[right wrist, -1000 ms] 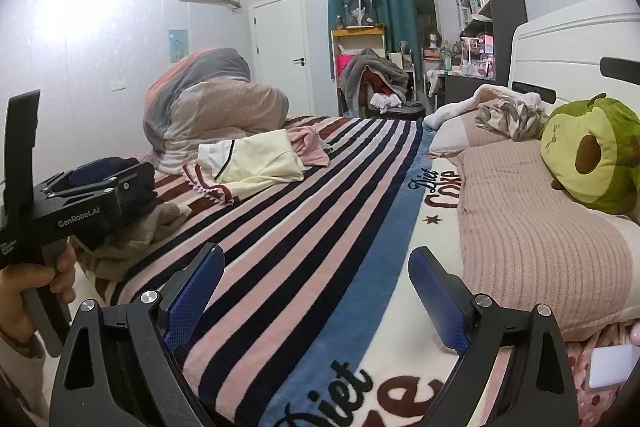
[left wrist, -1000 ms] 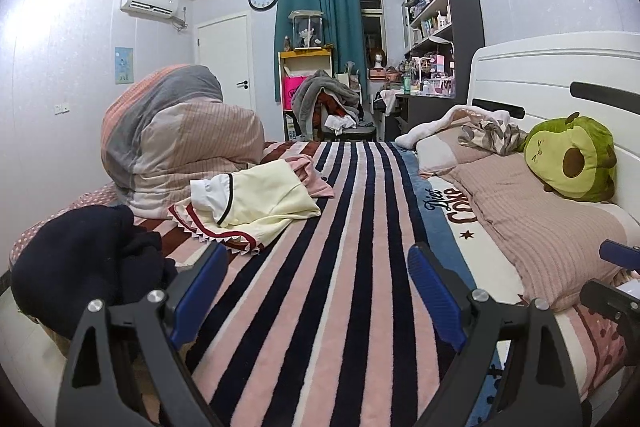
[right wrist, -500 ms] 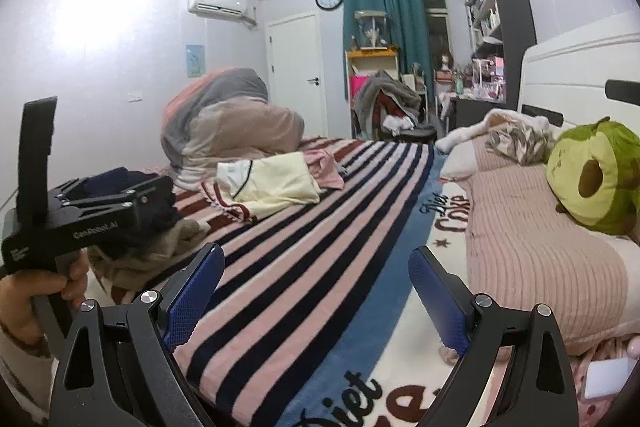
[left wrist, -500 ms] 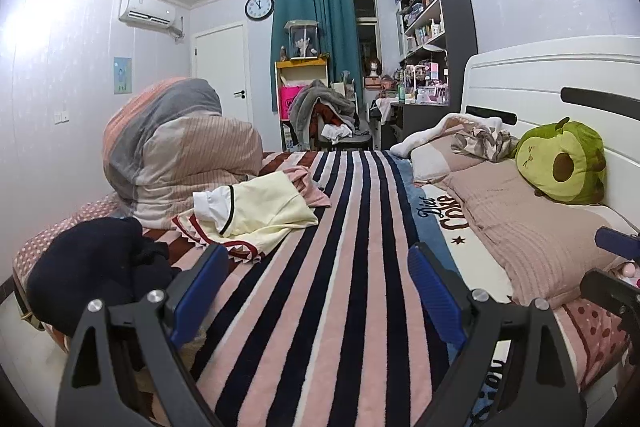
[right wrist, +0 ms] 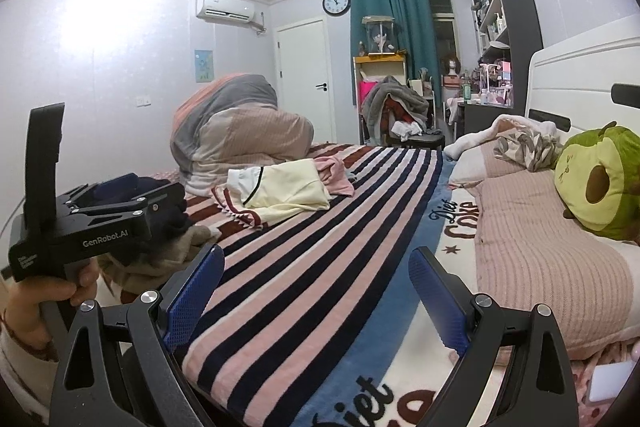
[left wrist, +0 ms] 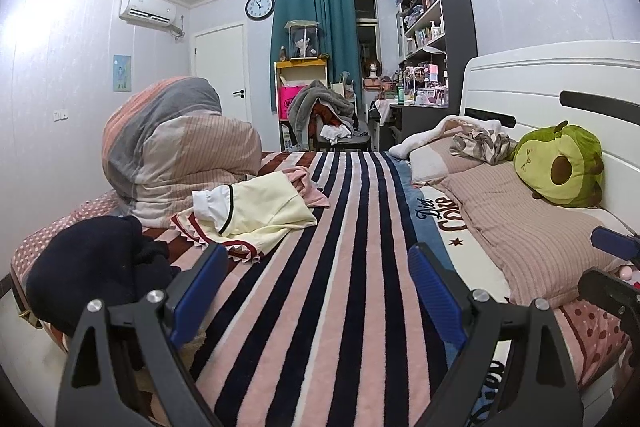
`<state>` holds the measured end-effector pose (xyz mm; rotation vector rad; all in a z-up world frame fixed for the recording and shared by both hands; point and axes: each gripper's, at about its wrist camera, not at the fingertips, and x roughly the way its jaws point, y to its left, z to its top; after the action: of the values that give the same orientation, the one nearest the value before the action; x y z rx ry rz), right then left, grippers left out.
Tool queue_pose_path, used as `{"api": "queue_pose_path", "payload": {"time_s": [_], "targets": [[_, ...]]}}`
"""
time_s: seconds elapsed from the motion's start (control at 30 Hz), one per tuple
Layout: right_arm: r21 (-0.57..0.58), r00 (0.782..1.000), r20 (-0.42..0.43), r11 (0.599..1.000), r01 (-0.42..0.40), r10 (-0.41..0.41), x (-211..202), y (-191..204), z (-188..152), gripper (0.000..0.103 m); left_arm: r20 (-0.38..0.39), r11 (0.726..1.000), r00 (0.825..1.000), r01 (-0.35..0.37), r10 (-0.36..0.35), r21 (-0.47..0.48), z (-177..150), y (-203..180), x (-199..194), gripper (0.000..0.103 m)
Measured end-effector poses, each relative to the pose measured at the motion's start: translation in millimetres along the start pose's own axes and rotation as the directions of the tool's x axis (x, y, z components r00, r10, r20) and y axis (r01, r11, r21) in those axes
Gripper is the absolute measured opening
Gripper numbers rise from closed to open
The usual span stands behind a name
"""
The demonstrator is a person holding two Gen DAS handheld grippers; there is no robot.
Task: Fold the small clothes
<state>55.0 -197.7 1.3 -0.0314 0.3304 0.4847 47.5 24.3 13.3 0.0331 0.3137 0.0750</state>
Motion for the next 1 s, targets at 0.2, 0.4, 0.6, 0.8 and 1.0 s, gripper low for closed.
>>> {"api": "queue_pose_path", "payload": {"time_s": [0.2, 0.4, 0.6, 0.8, 1.0], "targets": [[0.001, 1.000, -0.001, 1.000, 0.000, 0.000, 0.2, -0.8, -0.3, 0.092, -0.002, 1.000, 1.000, 0.004, -0.004, -0.001, -0.1, 1.2, 0.9, 0.090], [0.004, 1.000, -0.002, 1.000, 0.003, -0.003, 1.2, -0.5, -0.6, 0.092, -0.003, 1.000, 1.000, 0.004, -0.004, -0.004, -0.5, 1.6, 1.0, 0.090], [0.004, 1.000, -0.002, 1.000, 0.005, -0.005, 1.0, 0.3, -1.0, 0.092, -0.003, 1.000, 1.000, 0.005, -0.005, -0.003, -0.5, 1.9, 1.2, 0.090], [0.006, 1.000, -0.004, 1.000, 0.004, -0.004, 1.3, 0.9, -1.1, 0.092, -0.003, 1.000, 1.000, 0.003, -0.003, -0.003, -0.4, 1.7, 1.1, 0.090], [0.008, 1.000, 0.000, 1.000, -0.002, 0.002, -0.4, 2.0, -0.4, 0.092, 0.003, 1.000, 1.000, -0.012, 0.012, 0.009, -0.4, 4.9, -6.0, 0.090]]}}
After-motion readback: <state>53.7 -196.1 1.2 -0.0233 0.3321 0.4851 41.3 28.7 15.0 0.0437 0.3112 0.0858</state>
